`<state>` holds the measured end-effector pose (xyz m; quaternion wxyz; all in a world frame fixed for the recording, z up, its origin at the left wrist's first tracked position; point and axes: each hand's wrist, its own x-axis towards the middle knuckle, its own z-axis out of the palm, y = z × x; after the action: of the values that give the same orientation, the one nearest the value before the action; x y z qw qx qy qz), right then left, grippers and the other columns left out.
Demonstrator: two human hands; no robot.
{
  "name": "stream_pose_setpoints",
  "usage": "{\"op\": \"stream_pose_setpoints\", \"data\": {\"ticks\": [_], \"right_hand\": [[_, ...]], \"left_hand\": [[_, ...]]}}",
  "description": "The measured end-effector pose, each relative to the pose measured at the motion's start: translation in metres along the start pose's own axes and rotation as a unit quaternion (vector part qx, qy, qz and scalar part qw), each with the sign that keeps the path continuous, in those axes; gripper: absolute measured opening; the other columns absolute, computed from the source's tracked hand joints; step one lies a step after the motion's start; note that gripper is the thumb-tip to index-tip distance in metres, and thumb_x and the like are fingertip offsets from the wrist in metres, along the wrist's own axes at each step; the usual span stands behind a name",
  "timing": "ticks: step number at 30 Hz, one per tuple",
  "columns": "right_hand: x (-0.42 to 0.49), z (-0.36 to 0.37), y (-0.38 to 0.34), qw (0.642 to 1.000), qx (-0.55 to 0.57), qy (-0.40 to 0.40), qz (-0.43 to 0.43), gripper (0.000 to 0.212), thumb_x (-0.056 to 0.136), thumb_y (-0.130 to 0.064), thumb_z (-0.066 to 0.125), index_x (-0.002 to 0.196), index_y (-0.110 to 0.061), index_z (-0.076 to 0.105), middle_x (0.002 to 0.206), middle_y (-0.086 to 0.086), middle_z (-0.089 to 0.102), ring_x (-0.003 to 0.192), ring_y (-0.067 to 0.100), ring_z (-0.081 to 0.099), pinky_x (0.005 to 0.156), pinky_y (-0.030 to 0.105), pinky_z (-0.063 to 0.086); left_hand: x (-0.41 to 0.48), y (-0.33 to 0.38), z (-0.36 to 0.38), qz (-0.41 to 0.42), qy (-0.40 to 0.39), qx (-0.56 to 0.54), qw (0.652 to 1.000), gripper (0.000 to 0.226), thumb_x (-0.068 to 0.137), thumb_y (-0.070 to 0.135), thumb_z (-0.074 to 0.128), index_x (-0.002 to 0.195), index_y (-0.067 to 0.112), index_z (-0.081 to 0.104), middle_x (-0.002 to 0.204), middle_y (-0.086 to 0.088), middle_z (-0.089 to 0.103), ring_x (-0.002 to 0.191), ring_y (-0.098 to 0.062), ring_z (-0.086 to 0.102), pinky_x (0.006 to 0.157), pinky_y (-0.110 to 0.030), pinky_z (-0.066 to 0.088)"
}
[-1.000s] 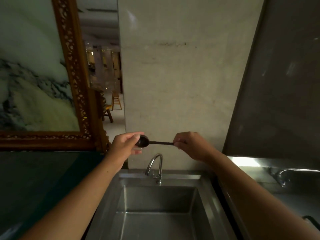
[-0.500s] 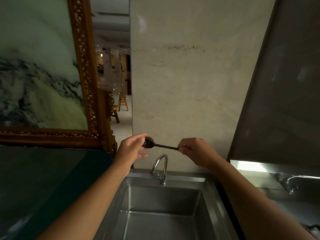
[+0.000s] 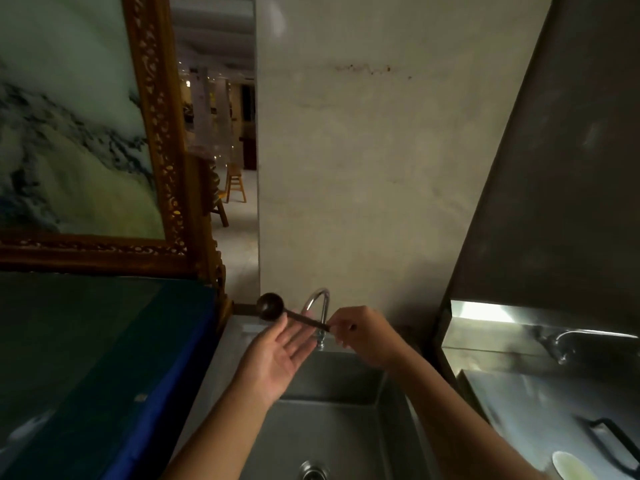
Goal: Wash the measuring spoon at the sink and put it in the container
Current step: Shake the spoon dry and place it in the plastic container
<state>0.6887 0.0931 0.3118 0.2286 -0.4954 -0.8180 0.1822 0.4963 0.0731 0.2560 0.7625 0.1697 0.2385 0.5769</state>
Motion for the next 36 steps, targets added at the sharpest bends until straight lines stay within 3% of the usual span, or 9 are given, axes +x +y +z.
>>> {"op": "stream_pose_setpoints", "data": {"ticks": [3,8,13,19,23,27,32,36], "right_hand": [[-0.007,0.014,0.001,1.0,0.008,-0.019,0.0,0.024,0.086,-0.008,0.056,0.071,-0.025,0.062,0.066,-0.004,0.063,0.058,0.01,0.059,0.064,0.033,0.052],[-0.007,0.024,0.0,0.999,-0.014,-0.04,0.015,0.017,0.093,-0.015,0.055,0.082,-0.015,0.068,0.072,-0.001,0.066,0.065,0.009,0.063,0.066,0.025,0.053],[0.006,0.033,-0.01,0.999,-0.016,-0.038,-0.003,0.017,0.09,-0.016,0.055,0.081,-0.021,0.068,0.071,-0.009,0.063,0.061,0.0,0.056,0.063,0.019,0.046],[0.031,0.063,-0.031,0.998,-0.004,-0.048,-0.05,0.009,0.082,-0.022,0.069,0.089,-0.026,0.069,0.07,-0.019,0.055,0.064,-0.013,0.053,0.058,0.004,0.037],[0.042,0.096,-0.051,0.994,0.019,-0.071,-0.085,0.02,0.081,-0.025,0.073,0.082,-0.035,0.056,0.074,-0.014,0.059,0.065,-0.005,0.054,0.059,0.014,0.04],[0.055,0.127,-0.077,0.983,0.068,-0.106,-0.136,0.013,0.08,-0.021,0.071,0.083,-0.022,0.058,0.074,-0.005,0.065,0.067,0.006,0.06,0.062,0.028,0.05],[0.06,0.162,-0.118,0.951,0.128,-0.166,-0.229,0.013,0.08,-0.018,0.071,0.08,-0.02,0.058,0.067,-0.009,0.065,0.064,0.001,0.06,0.059,0.014,0.041],[0.051,0.197,-0.152,0.926,0.149,-0.213,-0.273,0.017,0.08,-0.021,0.072,0.08,-0.022,0.055,0.07,-0.006,0.067,0.067,0.007,0.063,0.067,0.03,0.051]], "left_hand": [[-0.003,-0.009,-0.015,0.003,0.013,-0.009,1.0,0.03,0.086,0.02,0.064,0.112,0.006,0.072,0.121,-0.015,0.072,0.11,-0.028,0.07,0.074,-0.038,0.062],[-0.003,-0.013,-0.031,0.006,0.046,0.001,0.999,0.037,0.084,0.017,0.066,0.119,0.007,0.066,0.121,-0.014,0.072,0.107,-0.026,0.071,0.071,-0.034,0.062],[-0.006,-0.001,-0.038,0.022,0.062,0.0,0.998,0.038,0.085,0.018,0.066,0.121,0.007,0.065,0.12,-0.013,0.073,0.106,-0.025,0.071,0.07,-0.033,0.062],[-0.026,0.024,-0.057,0.071,0.111,-0.003,0.991,0.025,0.087,0.019,0.061,0.11,0.012,0.07,0.109,-0.006,0.078,0.096,-0.018,0.075,0.082,-0.035,0.051],[-0.051,0.039,-0.075,0.109,0.167,-0.021,0.98,0.019,0.096,0.018,0.055,0.105,0.012,0.07,0.101,-0.004,0.08,0.092,-0.018,0.075,0.08,-0.033,0.05],[-0.084,0.053,-0.092,0.17,0.225,-0.031,0.959,0.018,0.097,0.018,0.054,0.105,0.012,0.069,0.105,-0.006,0.078,0.087,-0.015,0.076,0.079,-0.033,0.051],[-0.135,0.055,-0.108,0.258,0.305,-0.062,0.915,0.019,0.1,0.017,0.05,0.106,0.013,0.067,0.093,-0.001,0.08,0.092,-0.015,0.072,0.076,-0.031,0.051],[-0.186,0.047,-0.118,0.313,0.356,-0.084,0.877,0.025,0.104,0.016,0.042,0.11,0.011,0.066,0.098,-0.002,0.079,0.101,-0.018,0.067,0.081,-0.03,0.051]]}}
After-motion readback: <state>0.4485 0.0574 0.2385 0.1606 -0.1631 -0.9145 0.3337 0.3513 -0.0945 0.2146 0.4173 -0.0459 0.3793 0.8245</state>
